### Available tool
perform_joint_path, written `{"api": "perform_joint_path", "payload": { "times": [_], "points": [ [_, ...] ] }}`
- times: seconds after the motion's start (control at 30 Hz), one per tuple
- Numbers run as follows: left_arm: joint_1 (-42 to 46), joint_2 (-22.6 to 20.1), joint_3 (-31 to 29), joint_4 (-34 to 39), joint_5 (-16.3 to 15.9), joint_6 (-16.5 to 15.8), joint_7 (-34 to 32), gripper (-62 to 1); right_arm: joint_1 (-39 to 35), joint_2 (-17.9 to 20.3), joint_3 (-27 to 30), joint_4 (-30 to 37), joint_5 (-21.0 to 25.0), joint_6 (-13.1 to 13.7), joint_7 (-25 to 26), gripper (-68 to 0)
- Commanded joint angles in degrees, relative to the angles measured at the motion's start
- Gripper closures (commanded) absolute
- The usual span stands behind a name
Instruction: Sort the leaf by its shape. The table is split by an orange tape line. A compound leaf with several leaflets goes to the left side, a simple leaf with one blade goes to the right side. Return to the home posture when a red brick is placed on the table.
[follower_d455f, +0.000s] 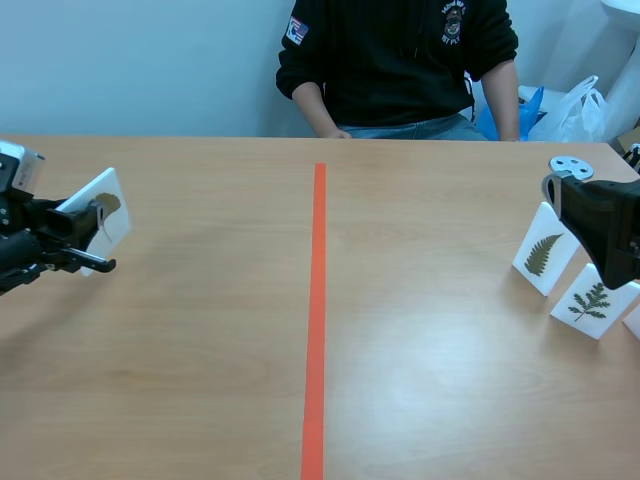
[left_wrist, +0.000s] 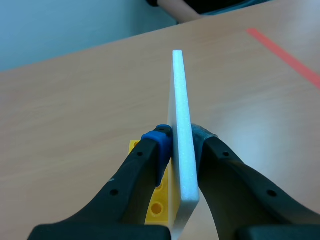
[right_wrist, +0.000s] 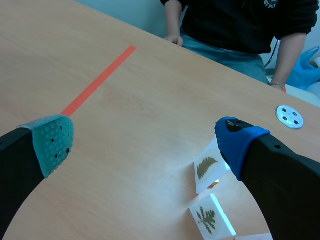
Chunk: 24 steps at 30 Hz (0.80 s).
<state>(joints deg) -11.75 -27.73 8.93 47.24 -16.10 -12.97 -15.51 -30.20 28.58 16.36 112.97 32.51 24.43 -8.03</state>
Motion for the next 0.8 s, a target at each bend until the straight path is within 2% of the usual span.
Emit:
{"api": "perform_joint_path", "payload": {
  "times": [0.0, 0.53, 0.6, 0.77],
  "points": [
    [-0.3, -0.7, -0.7, -0.1, -0.6, 0.5, -1.1, -4.2, 0.8, 0.6, 0.4, 0.8, 0.5, -0.4, 0.5, -57.8],
    [1.5, -0.7, -1.4, -5.5, -0.6, 6.2, -2.7, -4.8, 0.8, 0.6, 0.4, 0.8, 0.5, -0.4, 0.7, -57.8],
    [1.5, -0.7, -1.4, -5.7, -0.6, 6.3, -2.7, -10.3, 0.8, 0.6, 0.4, 0.8, 0.5, -0.4, 0.7, -57.8],
    [1.6, -0.7, -1.4, -5.7, -0.6, 6.3, -2.7, -34.8, 0.9, 0.6, 0.4, 0.8, 0.5, -0.4, 0.7, -57.8]
  ]
}}
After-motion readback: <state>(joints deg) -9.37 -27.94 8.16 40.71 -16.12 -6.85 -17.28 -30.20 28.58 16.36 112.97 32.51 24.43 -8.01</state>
